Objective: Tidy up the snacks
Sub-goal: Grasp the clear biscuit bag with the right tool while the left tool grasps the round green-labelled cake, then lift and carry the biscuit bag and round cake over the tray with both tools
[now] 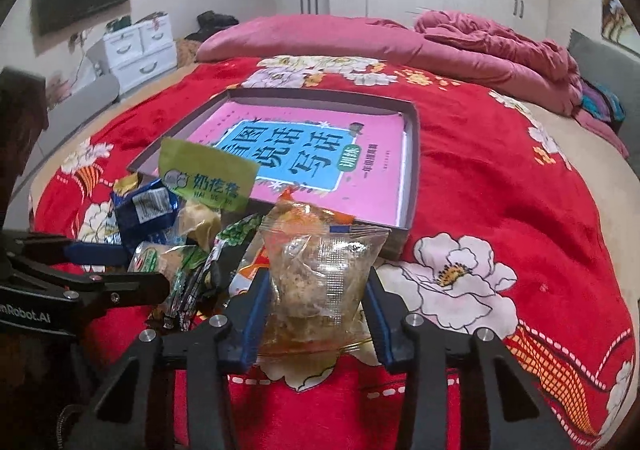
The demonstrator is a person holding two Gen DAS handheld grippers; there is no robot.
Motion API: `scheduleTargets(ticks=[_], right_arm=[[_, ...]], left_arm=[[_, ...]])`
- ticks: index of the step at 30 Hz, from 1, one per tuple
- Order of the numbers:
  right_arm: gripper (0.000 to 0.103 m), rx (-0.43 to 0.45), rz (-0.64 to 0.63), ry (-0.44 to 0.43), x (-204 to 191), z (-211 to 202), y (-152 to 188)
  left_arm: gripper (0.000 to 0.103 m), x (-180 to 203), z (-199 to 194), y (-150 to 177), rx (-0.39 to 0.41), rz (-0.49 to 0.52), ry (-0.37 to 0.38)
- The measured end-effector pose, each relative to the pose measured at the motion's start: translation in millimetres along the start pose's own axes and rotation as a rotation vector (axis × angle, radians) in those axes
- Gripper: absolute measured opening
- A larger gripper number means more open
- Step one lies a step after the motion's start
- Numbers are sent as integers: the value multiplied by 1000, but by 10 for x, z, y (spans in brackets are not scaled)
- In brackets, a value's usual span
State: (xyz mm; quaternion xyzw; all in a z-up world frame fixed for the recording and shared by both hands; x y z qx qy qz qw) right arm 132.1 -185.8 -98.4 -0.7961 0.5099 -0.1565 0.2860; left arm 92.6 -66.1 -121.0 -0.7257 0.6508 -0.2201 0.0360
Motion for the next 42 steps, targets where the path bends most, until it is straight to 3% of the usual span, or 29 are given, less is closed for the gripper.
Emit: scheduleTargets(ticks=[7, 9, 10, 19, 35, 42], right_arm=[[45, 25, 23, -7, -21, -84, -29], [45, 34, 33, -13, -24, -114, -39], [45, 35, 38, -17, -26, -121, -44], [45, 27, 78, -22, 6, -104, -38], [45, 24, 123, -40, 89, -75, -35], [45, 35, 126, -44, 98, -98, -53]], left_arm=[[60, 14, -34, 28, -3, 7, 16], [52, 15, -59, 58, -8, 4, 37], [42, 25, -65, 74, -13, 5, 52], [44, 50, -17, 86, -34, -18, 105], [51, 232, 98, -80, -21, -11, 91], [43, 223, 113, -148, -4, -15, 78]])
Point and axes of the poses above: each gripper's, at about its wrist camera, not at the fingertips, and z roughly the way its jaws point, x to its right, y to its underside, the point moved 10 cm from there along z, roughly the way its jaws point, and after that the axes turned 5 degrees about -x, right-handed, at the moved point
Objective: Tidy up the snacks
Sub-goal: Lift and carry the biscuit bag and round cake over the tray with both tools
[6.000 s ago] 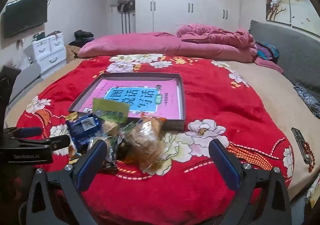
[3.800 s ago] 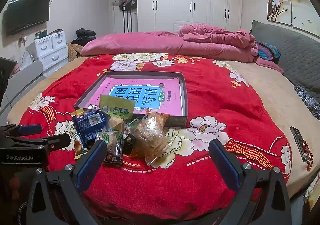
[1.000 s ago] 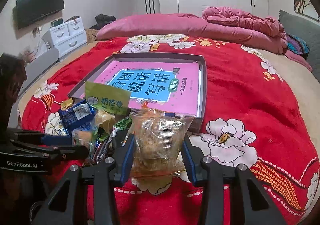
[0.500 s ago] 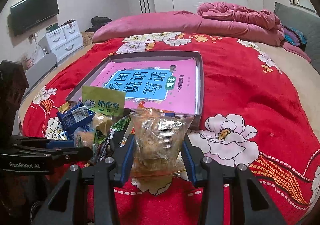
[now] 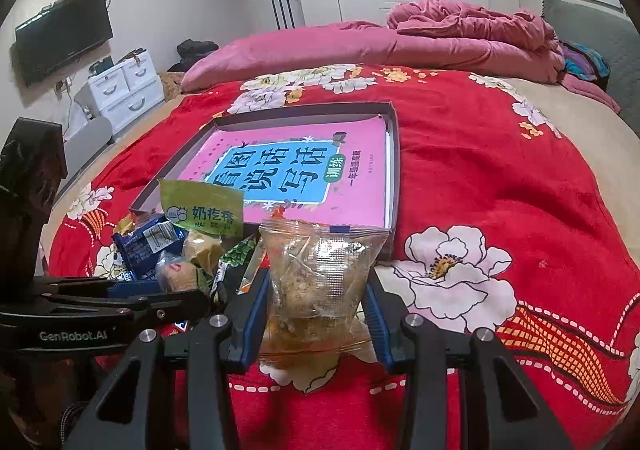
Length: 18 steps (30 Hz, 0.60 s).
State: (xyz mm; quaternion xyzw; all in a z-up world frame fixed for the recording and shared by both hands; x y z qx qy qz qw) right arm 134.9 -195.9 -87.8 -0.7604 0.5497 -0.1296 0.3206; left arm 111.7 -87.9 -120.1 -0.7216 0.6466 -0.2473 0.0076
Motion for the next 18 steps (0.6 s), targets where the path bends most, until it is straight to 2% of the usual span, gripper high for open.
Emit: scheduleTargets(ticks=[10, 18], right_arm=[[45, 35, 4, -11, -47, -108, -105], [45, 70, 21, -14, -60, -153, -330]], left_arm=[[41, 38, -285, -47, 36, 4, 71], [41, -52, -718, -295, 139, -8, 87]])
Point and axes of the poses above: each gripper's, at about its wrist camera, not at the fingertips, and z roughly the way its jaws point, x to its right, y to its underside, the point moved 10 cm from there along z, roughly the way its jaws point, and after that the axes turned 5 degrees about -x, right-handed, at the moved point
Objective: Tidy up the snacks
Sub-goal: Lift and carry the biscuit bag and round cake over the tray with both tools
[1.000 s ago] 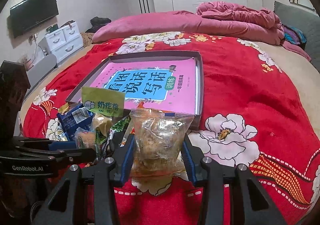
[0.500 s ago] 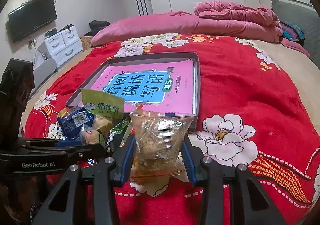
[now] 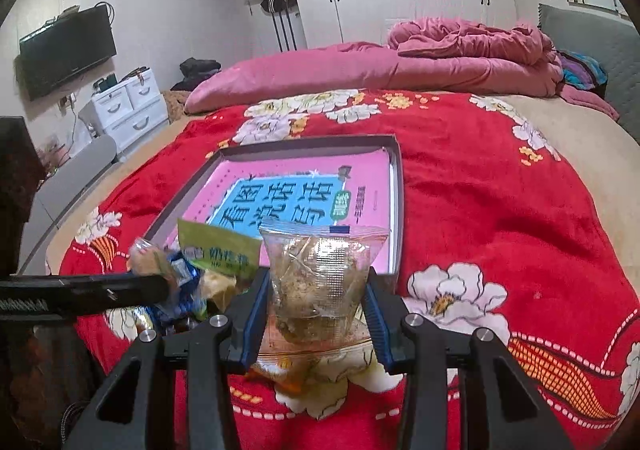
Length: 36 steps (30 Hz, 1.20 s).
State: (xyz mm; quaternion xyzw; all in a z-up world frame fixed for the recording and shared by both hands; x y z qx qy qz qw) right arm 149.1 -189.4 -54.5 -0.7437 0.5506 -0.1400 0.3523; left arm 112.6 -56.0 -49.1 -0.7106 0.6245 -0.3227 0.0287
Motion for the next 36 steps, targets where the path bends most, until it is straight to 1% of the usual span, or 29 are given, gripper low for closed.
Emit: scheduleTargets(ticks=[4, 8, 11, 14, 21, 23, 36], right_arm=[[45, 19, 6, 0, -16, 2, -126], [45, 35, 11, -2, -37, 19, -231], [45, 44, 12, -1, -55, 41, -298], [45, 47, 18, -5, -70, 64, -342], [45, 19, 55, 4, -13, 183, -366], [45, 13, 63, 9, 6, 215, -373], [45, -34, 81, 53, 81, 523, -426]], left_arm=[[41, -130, -90, -174, 34, -12, -16], [41, -289, -86, -272, 40, -30, -29], [41, -418, -70, -344, 50, -34, -59], [41, -538, -73, -428, 62, -44, -71], [41, -785, -24, -645, 84, -55, -107], [41, -831, 8, -680, 83, -56, -107], [41, -988, 243, -755, 55, -39, -123]])
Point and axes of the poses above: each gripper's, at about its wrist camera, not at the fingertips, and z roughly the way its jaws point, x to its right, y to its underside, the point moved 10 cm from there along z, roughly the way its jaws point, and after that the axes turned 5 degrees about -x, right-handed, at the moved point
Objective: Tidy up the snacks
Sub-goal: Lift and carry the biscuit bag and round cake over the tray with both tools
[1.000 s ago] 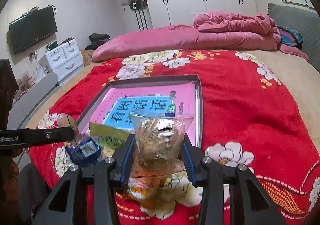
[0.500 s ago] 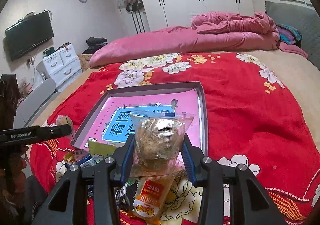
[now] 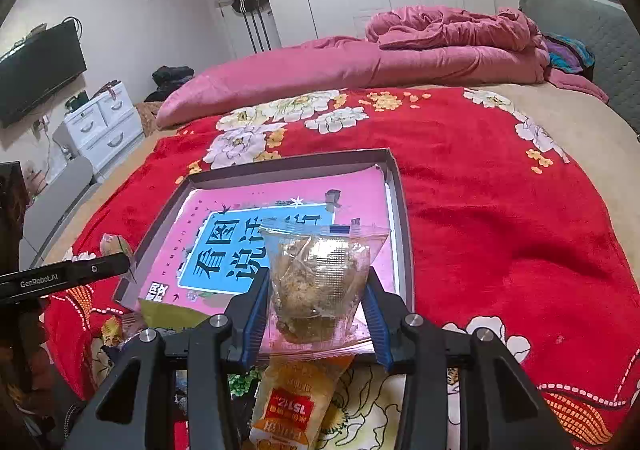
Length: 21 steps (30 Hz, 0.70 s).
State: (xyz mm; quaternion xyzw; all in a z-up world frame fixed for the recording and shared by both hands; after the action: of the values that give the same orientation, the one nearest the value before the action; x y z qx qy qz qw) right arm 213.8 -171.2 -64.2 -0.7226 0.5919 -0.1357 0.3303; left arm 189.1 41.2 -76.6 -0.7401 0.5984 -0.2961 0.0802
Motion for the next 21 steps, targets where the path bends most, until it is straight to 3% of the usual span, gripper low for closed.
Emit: scheduleTargets(ticks=[21], right_arm=[[45, -64, 33, 58, 150, 423, 33]], left_arm=[[41, -84, 356, 49, -62, 19, -39]])
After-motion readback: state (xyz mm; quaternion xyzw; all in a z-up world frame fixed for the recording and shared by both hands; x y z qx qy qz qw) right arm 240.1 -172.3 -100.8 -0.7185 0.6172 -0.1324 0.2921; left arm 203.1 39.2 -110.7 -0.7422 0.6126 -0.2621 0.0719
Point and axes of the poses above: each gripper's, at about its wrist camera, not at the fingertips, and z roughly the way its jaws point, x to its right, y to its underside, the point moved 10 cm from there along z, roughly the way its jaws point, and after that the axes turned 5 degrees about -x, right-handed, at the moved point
